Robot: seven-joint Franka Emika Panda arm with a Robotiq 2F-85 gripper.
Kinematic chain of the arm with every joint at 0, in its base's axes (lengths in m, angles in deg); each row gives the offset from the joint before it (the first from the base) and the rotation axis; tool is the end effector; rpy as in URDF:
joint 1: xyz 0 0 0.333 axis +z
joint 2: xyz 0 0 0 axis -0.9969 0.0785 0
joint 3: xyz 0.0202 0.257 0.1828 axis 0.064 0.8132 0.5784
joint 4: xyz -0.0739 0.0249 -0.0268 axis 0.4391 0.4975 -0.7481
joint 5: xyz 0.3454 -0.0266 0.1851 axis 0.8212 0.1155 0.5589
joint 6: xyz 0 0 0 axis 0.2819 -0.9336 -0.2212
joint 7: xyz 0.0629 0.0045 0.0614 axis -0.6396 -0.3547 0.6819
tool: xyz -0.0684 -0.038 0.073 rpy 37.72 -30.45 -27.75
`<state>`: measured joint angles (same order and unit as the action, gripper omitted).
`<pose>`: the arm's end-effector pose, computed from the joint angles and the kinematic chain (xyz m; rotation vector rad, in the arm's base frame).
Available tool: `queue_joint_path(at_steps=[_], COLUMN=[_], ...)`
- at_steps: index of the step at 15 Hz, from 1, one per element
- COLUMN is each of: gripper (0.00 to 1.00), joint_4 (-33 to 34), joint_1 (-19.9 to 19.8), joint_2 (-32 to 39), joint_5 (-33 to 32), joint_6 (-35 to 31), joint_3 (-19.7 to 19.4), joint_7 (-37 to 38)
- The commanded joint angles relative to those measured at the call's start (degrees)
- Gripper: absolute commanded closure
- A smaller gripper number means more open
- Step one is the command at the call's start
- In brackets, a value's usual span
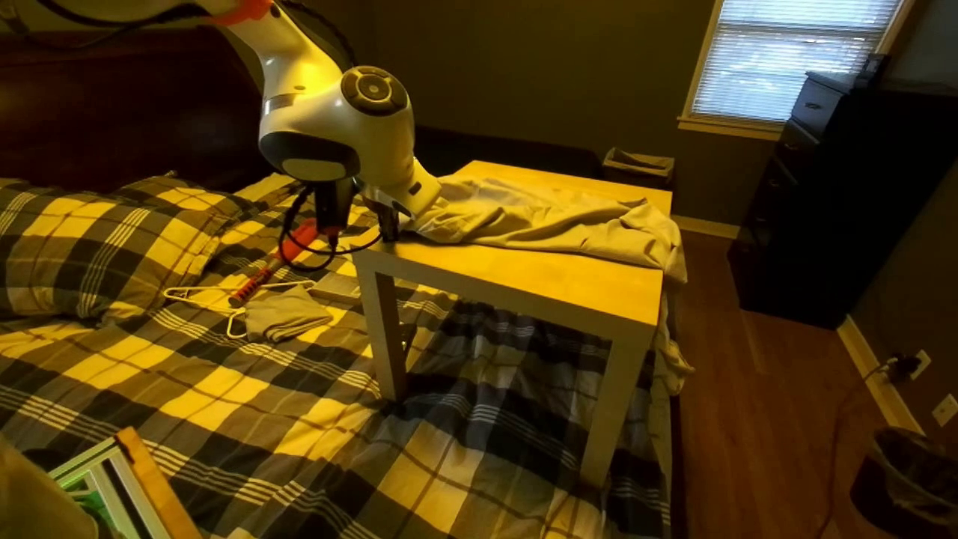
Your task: Fold the cloth on the table
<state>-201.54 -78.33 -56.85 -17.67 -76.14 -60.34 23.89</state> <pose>0.4880 0.0832 0.3380 -2.4043 0.7800 -0.3025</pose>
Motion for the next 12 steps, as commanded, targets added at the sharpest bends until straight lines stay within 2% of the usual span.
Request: queue_joint_path(at_steps=[1, 2, 4, 7, 12], gripper=[0.92, 0.99, 1.00, 1.00, 1.00], joint_4=[1.31, 1.61, 2.44, 2.74, 2.41], joint_1=[0.26, 0.21, -0.01, -0.50, -3.30], joint_2=[0.83, 0.77, 0.68, -0.43, -4.81], joint_5=[3.25, 3.30, 2.27, -3.11, -27.95], joint_6=[-1.71, -1.93, -1.29, 1.34, 7.14], joint_3=[0.13, 0.09, -0.09, -0.37, -1.89], joint_7=[-2.84, -3.33, -3.67, -2.19, 5.74])
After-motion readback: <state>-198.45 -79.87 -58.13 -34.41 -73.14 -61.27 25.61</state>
